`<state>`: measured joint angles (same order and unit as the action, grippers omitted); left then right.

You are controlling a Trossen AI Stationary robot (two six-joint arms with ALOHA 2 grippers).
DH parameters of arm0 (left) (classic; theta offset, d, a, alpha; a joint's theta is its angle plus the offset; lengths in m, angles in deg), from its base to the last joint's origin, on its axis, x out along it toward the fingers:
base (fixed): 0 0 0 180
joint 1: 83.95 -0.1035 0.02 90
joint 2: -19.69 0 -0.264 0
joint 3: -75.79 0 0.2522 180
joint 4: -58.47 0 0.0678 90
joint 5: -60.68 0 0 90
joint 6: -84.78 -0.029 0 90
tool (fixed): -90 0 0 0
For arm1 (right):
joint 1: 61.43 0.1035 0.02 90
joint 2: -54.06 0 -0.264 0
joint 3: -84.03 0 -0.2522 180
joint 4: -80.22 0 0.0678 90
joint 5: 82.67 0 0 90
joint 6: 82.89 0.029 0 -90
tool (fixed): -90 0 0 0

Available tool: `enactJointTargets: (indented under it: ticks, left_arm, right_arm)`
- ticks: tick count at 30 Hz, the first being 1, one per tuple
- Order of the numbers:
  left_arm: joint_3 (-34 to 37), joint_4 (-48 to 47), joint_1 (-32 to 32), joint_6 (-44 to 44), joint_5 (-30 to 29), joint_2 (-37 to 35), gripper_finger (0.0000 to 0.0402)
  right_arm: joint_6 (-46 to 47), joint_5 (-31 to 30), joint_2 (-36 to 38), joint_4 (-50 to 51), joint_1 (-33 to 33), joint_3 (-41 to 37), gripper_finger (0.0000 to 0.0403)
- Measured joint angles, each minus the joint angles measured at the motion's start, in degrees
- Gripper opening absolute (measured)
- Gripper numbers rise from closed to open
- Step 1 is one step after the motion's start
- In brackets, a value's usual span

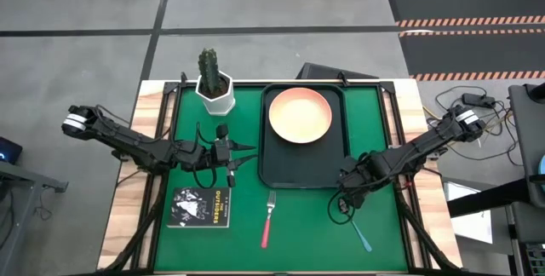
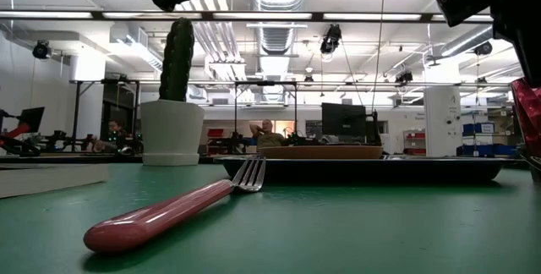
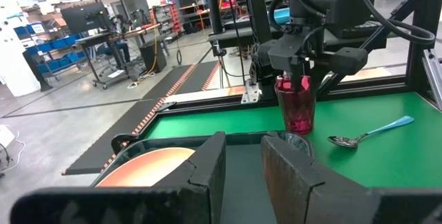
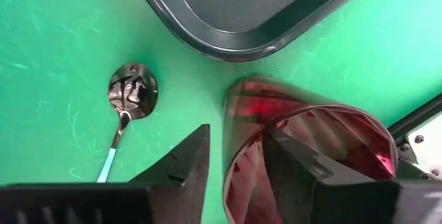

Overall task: Pick and place plate/cup/fork/spoon on tray
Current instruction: Put the red cup on the black serving tray to the top left of the light orange plate

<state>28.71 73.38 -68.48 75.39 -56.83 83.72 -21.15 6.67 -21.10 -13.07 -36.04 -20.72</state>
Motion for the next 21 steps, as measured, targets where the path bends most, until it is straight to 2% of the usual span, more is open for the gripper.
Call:
enactJointTargets:
  ticks: [12,21]
  left_arm:
    - [0.02,-0.02,-0.02,0.02,0.0,0.0,0.0075]
    - [0.07,-0.02,-0.02,0.02,0.0,0.0,0.0075]
  right_arm:
    - [0.31,0.69,0.03,-0.36,-0.1,-2.73,0.0014]
    - [-0.92,1.07,0.65,2.13,0.22,-1.95,0.0009]
